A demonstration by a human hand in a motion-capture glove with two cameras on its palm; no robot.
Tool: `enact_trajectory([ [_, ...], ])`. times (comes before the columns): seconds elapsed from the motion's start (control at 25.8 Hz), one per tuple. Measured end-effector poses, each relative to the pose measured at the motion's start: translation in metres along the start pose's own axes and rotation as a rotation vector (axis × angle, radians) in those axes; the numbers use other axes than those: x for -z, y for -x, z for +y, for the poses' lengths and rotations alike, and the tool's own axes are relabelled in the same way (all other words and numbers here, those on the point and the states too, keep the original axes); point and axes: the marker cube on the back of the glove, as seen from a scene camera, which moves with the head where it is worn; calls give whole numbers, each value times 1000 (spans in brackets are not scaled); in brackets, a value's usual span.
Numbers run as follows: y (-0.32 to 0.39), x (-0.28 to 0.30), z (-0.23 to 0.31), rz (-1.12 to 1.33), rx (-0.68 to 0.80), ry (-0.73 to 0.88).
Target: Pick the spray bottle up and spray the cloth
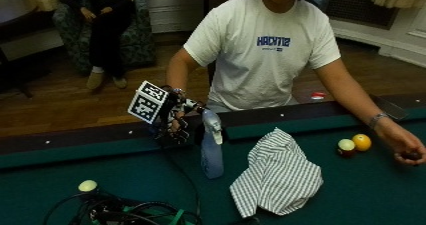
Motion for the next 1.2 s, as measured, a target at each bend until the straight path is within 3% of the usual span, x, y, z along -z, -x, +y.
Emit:
enact_trajectory([
  [1.2, 8, -73, -49, -239, 3, -71],
])
